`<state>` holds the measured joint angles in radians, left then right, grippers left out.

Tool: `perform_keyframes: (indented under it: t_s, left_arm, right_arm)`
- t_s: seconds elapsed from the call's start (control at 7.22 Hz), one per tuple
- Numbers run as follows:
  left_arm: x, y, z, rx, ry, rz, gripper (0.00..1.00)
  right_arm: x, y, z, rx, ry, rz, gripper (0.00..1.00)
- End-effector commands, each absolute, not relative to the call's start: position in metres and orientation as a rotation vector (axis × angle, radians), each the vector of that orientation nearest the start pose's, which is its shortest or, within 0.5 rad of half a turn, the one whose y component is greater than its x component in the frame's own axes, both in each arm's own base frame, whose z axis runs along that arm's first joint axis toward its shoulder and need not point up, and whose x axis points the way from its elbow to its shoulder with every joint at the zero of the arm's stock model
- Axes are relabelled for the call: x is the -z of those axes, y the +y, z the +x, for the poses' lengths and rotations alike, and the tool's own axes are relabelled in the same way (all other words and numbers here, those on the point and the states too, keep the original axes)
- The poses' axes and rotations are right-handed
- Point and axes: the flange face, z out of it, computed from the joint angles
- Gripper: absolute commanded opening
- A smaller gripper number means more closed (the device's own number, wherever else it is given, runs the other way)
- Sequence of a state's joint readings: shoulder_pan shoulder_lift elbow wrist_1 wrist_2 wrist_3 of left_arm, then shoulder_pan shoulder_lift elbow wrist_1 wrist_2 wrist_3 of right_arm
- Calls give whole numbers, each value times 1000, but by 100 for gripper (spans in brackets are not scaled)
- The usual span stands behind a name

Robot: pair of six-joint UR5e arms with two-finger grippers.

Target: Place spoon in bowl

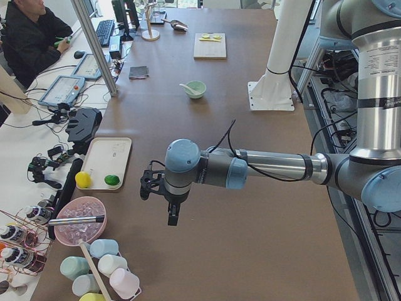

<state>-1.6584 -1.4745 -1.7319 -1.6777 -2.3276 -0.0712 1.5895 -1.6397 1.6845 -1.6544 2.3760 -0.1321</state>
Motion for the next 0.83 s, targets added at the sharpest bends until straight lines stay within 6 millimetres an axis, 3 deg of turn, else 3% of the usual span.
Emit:
perform_keyframes:
  t_s: [0.0, 0.69]
  left_arm:
    - [-610, -460, -99, 69, 754, 174, 98]
    - [-610, -465, -99, 62, 754, 186, 98]
  right_arm:
    - [-644, -457, 70, 87, -811, 20, 100]
    - [-643, -457, 70, 84, -817, 21, 100]
